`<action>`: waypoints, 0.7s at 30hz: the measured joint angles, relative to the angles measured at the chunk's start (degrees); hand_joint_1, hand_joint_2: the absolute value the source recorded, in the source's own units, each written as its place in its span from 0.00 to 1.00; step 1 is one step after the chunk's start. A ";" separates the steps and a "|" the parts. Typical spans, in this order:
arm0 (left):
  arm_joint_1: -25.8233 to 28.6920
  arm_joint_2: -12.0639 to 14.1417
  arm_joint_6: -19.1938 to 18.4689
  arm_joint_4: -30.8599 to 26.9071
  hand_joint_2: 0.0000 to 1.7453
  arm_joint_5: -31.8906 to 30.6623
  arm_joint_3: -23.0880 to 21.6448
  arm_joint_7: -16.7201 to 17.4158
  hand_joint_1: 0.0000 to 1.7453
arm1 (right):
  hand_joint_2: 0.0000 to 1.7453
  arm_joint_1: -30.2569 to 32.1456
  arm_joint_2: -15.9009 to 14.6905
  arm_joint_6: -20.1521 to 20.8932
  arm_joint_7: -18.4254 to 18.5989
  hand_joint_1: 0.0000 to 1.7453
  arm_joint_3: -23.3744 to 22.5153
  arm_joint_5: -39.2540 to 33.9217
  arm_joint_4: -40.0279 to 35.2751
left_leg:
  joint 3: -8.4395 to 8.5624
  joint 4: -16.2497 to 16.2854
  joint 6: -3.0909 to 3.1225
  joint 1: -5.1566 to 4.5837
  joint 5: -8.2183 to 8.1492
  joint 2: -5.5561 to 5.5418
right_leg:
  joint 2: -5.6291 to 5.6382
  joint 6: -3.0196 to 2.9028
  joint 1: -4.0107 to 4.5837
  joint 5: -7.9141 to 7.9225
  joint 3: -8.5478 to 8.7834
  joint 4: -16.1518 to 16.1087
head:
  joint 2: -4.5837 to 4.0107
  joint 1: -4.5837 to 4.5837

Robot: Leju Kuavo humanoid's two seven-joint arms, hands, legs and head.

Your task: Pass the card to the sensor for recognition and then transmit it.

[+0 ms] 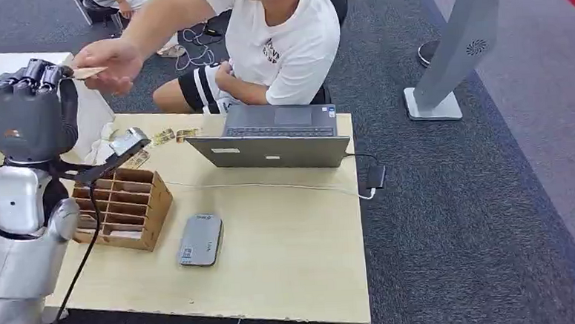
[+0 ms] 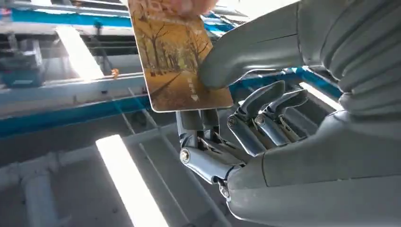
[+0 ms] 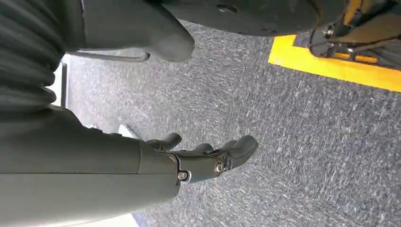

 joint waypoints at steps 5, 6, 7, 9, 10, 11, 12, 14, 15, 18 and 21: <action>-5.69 -0.52 2.41 11.11 1.00 -2.14 0.00 0.70 1.00 | 1.00 -0.11 -0.13 0.81 1.14 0.00 1.07 -0.04 0.00 | 0.00 0.00 -0.01 0.02 0.01 0.01 | 0.01 0.00 0.02 0.00 0.00 0.01 | 0.00 0.02; -6.26 -0.63 2.47 12.85 1.00 -2.87 0.00 1.01 1.00 | 1.00 -0.11 -0.15 0.83 1.20 0.00 1.12 -0.04 0.00 | 0.00 0.00 -0.01 0.02 0.02 0.00 | 0.00 0.00 0.03 0.00 0.01 0.01 | -0.02 0.02; -6.62 -0.74 2.61 14.49 1.00 -3.62 0.00 1.51 1.00 | 1.00 -0.12 -0.22 0.86 1.18 0.00 1.18 -0.04 0.00 | 0.00 0.00 -0.02 0.02 0.02 0.00 | 0.00 0.00 0.03 0.00 0.02 0.01 | 0.00 0.02; -6.97 -0.96 3.24 17.60 1.00 -4.40 0.00 2.32 1.00 | 1.00 -0.11 -0.33 0.99 1.16 0.00 1.31 -0.04 0.00 | 0.00 0.00 -0.02 0.02 0.03 0.00 | 0.00 0.00 0.03 0.00 0.02 0.01 | 0.00 0.02; -7.01 -1.11 3.68 18.91 1.00 -4.64 0.00 2.76 1.00 | 1.00 -0.10 -0.37 1.01 1.01 0.00 1.42 -0.04 0.00 | 0.00 0.00 -0.02 0.02 0.03 0.01 | 0.01 0.00 0.03 0.00 0.02 0.01 | -0.02 0.02; -7.01 -1.18 3.87 20.09 1.00 -4.66 0.02 2.91 1.00 | 1.00 -0.10 -0.39 1.01 0.84 0.00 1.49 -0.07 0.00 | 0.00 0.00 0.00 0.02 0.04 0.01 | 0.01 0.00 0.03 0.00 0.02 0.01 | -0.02 0.02; -7.01 -1.20 4.09 21.18 1.00 -4.66 0.02 3.00 1.00 | 1.00 -0.10 -0.42 0.99 0.57 0.00 1.53 -0.07 0.00 | -0.02 0.00 0.00 0.02 0.05 0.01 | 0.01 0.00 0.03 0.01 0.02 0.01 | 0.00 0.02; -7.01 -1.18 4.37 23.09 1.00 -4.57 0.02 3.00 1.00 | 1.00 -0.10 -0.44 0.99 0.31 0.00 1.60 -0.07 0.00 | -0.03 0.00 0.00 0.02 0.05 0.01 | 0.01 0.01 0.03 0.01 0.01 0.01 | -0.02 0.02; -7.03 -1.18 4.55 23.99 1.00 -4.44 0.02 3.00 1.00 | 1.00 -0.10 -0.44 0.99 0.22 0.00 1.60 -0.07 0.00 | -0.03 0.00 0.00 0.02 0.05 0.01 | 0.01 0.01 0.02 0.02 0.01 0.01 | 0.00 0.02; -7.02 -1.18 4.83 25.50 1.00 -4.42 0.02 3.00 0.00 | 1.00 -0.10 -0.46 0.99 0.05 0.00 1.62 -0.07 0.00 | -0.09 0.00 0.01 0.02 0.04 0.01 | 0.01 0.01 0.03 0.02 -0.03 0.01 | 0.00 0.02; -6.89 -1.16 6.83 26.16 1.00 -3.57 0.02 2.45 0.00 | 1.00 -0.11 -0.46 1.10 0.02 0.00 1.75 -0.07 0.00 | -0.15 0.00 0.01 0.02 0.04 0.00 | 0.00 0.01 0.03 0.01 -0.06 0.00 | -0.02 0.02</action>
